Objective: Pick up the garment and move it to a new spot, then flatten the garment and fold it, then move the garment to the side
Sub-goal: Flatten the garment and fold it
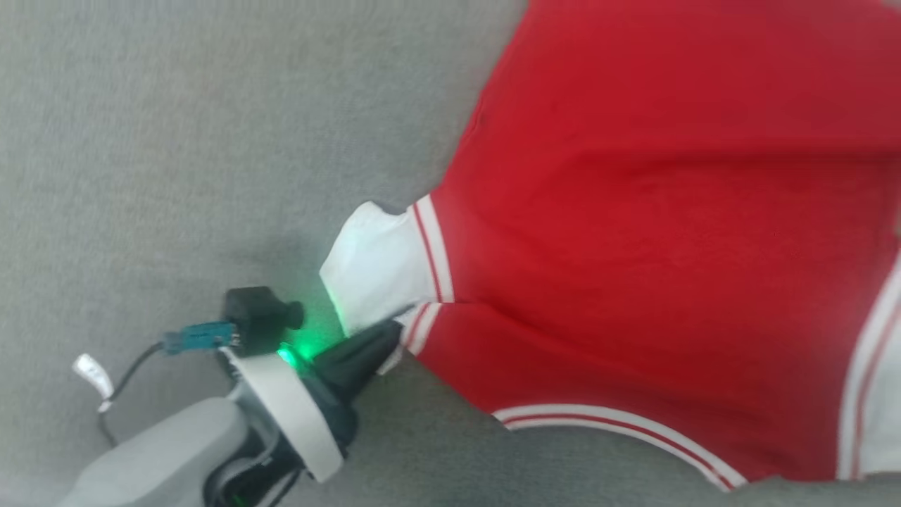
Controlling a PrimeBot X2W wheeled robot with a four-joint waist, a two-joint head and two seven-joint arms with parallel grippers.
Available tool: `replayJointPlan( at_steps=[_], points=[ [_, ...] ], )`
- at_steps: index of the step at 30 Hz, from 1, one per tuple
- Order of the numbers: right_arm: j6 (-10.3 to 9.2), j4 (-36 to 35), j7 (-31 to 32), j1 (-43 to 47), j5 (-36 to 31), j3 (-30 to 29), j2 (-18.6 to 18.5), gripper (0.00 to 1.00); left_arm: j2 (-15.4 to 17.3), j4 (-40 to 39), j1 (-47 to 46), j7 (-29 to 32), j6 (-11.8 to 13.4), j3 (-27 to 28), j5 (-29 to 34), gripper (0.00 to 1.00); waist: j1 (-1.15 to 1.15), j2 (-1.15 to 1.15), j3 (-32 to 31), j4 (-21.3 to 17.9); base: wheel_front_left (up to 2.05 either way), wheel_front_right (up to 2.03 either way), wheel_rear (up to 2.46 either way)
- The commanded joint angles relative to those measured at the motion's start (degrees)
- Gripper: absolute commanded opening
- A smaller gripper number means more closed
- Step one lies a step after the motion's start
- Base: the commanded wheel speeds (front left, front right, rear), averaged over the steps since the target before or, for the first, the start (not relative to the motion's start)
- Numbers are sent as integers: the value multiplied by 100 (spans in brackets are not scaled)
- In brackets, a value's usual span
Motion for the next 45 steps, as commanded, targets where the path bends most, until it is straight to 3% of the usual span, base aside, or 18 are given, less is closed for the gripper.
replayJointPlan(
  at_steps=[1,6,13,23,24,25,26,34,39,42,45],
  points=[
    [-2,-395,31,680,262,-125,-108,0,105,145,187,17,65,186,33,0,0,0,-366,-317,0,0,0],
    [-2,-1434,12,2576,680,-631,-60,0,167,121,523,16,47,464,98,0,0,0,-640,-508,0,0,0],
    [-2,-2703,-70,4870,722,-1031,549,0,198,75,851,13,47,713,158,0,0,0,-851,-653,0,0,0],
    [-2,-3253,-320,5805,416,-690,1094,0,236,53,1043,12,47,797,192,0,0,0,-948,-771,0,0,0],
    [-2,-3278,-411,5767,360,-678,1116,14,241,53,1051,12,47,791,188,0,0,0,-958,-779,0,0,0],
    [-2,-3282,-508,5710,318,-694,1144,37,247,51,1062,12,47,785,182,0,0,0,-969,-789,0,0,0],
    [-2,-3291,-562,5685,310,-709,1158,100,251,47,1071,12,47,778,174,0,0,0,-982,-794,0,0,0],
    [-1,-4119,-648,5806,875,-1552,1041,100,136,-9,1115,12,47,742,234,0,0,0,-1018,-613,0,0,0],
    [-1,-4211,-405,5019,1049,-2073,773,100,-33,-18,929,12,47,607,256,0,0,0,-903,-333,0,0,0],
    [-1,-3819,-472,4145,826,-1917,633,100,-155,3,791,12,46,508,264,0,0,0,-783,-147,0,0,0],
    [-1,-3252,-607,3176,395,-1379,524,100,-292,31,619,12,46,399,270,0,0,0,-631,28,0,0,0]
  ],
)
